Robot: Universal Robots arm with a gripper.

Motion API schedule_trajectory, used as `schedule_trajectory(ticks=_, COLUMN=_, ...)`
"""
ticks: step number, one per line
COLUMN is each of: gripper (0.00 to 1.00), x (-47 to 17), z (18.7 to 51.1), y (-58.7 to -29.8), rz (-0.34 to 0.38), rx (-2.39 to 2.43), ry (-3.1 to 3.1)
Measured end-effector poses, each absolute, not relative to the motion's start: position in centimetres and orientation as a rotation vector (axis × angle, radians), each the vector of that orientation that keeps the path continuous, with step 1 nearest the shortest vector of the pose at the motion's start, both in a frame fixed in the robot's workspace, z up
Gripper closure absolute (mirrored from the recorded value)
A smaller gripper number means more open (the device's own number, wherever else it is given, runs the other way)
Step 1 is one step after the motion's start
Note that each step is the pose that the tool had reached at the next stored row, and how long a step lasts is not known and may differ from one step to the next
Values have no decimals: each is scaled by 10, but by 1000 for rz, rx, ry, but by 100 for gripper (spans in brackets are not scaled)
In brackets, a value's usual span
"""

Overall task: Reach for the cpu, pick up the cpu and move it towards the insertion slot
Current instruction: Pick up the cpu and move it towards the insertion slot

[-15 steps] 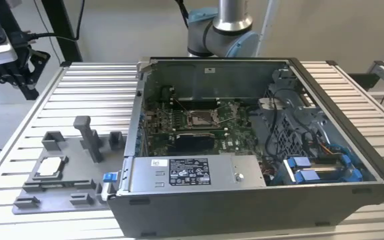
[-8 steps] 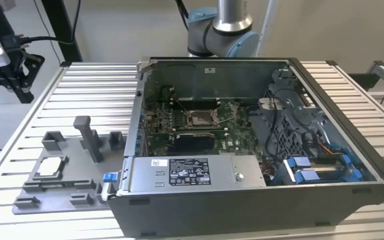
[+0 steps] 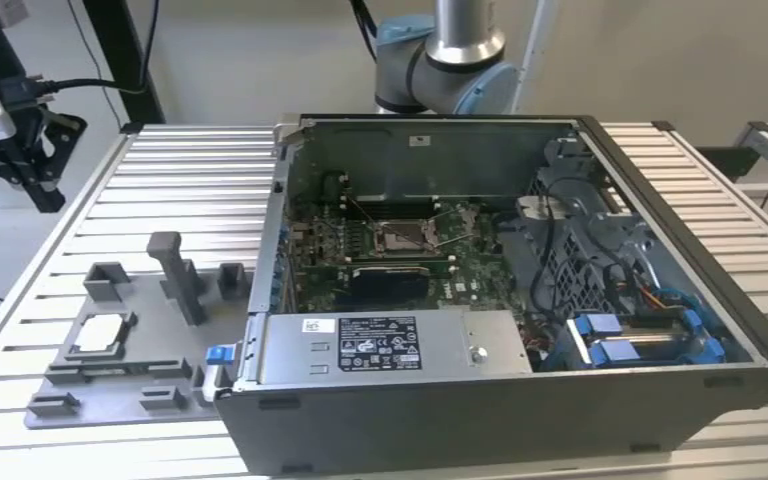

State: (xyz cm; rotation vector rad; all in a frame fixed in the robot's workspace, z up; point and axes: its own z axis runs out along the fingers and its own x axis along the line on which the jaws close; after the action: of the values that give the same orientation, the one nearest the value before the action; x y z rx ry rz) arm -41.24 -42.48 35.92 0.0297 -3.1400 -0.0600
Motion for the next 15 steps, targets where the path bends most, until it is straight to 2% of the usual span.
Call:
schedule_trajectory(ticks=2, gripper=100, x=-412, z=359, y=-425, rz=-60, rx=30, ry=-3140)
schedule_trajectory(ticks=3, gripper=0, x=-412, z=359, y=-425, rz=-60, rx=30, ry=-3140)
schedule_trajectory(ticks=15, gripper=0, x=-413, z=359, y=-426, rz=-60, rx=30, ry=-3140)
